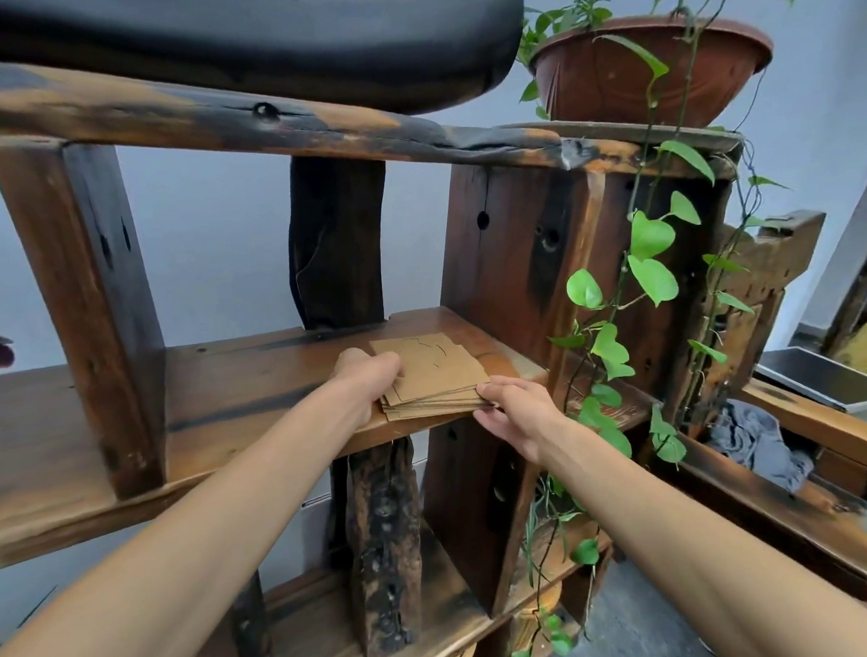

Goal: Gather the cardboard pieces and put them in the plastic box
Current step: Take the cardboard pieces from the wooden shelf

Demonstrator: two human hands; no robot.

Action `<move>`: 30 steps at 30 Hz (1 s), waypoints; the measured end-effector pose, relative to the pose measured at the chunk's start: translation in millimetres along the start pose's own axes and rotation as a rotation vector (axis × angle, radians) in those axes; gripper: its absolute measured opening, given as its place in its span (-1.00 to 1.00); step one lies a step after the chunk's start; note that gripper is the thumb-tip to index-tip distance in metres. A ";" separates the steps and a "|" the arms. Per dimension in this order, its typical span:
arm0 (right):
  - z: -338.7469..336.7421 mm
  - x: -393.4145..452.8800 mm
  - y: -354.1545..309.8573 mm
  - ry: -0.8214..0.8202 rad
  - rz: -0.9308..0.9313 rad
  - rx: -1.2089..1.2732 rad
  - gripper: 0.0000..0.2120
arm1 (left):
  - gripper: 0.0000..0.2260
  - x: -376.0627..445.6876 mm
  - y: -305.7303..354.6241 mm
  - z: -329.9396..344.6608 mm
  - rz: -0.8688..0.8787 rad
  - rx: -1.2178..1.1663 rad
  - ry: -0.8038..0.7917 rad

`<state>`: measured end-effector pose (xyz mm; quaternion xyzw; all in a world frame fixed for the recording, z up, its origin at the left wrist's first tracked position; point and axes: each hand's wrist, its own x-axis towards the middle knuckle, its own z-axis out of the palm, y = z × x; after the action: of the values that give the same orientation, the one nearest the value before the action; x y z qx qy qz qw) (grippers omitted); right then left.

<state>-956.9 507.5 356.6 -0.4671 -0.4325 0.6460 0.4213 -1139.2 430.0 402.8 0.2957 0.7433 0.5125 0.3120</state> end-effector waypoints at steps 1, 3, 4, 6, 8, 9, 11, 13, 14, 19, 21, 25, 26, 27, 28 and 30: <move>-2.0 -5.4 1.5 -0.007 0.013 0.064 -0.82 | -0.77 -3.0 -1.2 2.9 0.021 0.050 0.006; -6.4 -12.4 3.7 -0.019 0.021 0.137 -0.80 | -0.79 -8.5 -4.6 7.3 0.055 0.141 0.015; -9.1 -15.4 4.5 -0.026 0.022 0.160 -0.77 | -0.78 -12.2 -5.9 8.9 0.066 0.178 0.013; -15.0 -19.7 6.8 -0.046 0.029 0.193 -0.74 | -0.62 -17.6 -8.4 10.7 0.075 0.230 -0.001; -19.3 -25.0 8.4 -0.066 0.044 0.239 -0.76 | -0.54 -22.5 -9.9 10.6 0.093 0.251 -0.011; -20.5 -28.1 8.9 -0.070 0.040 0.255 -0.77 | -0.52 -23.8 -10.3 10.5 0.099 0.247 -0.020; -22.1 -33.1 10.1 -0.045 0.004 0.241 -0.77 | -0.50 -27.2 -10.9 10.8 0.103 0.228 -0.048; -26.1 -38.2 11.9 -0.024 -0.038 0.229 -0.79 | -0.56 -30.3 -12.9 12.2 0.093 0.182 -0.077; -29.2 -41.2 12.8 -0.031 -0.053 0.233 -0.80 | -0.67 -31.7 -14.0 13.2 0.092 0.146 -0.083; -60.1 -66.7 14.8 -0.002 -0.120 0.255 -0.78 | -0.76 -51.7 -20.9 26.3 0.092 -0.117 -0.183; -78.6 -80.1 19.4 0.048 -0.135 0.264 -0.74 | -0.70 -67.3 -24.9 36.8 0.039 -0.224 -0.264; -126.7 -111.9 40.8 0.140 -0.139 0.208 -0.66 | -0.57 -97.1 -45.8 67.4 -0.027 -0.261 -0.424; -143.3 -122.2 49.9 0.161 -0.129 0.194 -0.64 | -0.55 -107.0 -54.3 79.7 -0.032 -0.254 -0.464; -158.6 -132.2 60.5 0.178 -0.115 0.184 -0.63 | -0.54 -116.6 -62.4 89.8 -0.030 -0.245 -0.497; -171.9 -141.6 71.4 0.195 -0.095 0.176 -0.62 | -0.53 -124.1 -70.9 98.7 -0.022 -0.236 -0.533; -203.7 -168.6 94.1 0.248 -0.060 0.143 -0.62 | -0.51 -147.7 -87.1 121.6 -0.011 -0.208 -0.637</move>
<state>-737.7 355.8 268.6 -0.4987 -0.3439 0.5997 0.5229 -963.3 361.9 310.1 0.4037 0.5538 0.4656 0.5599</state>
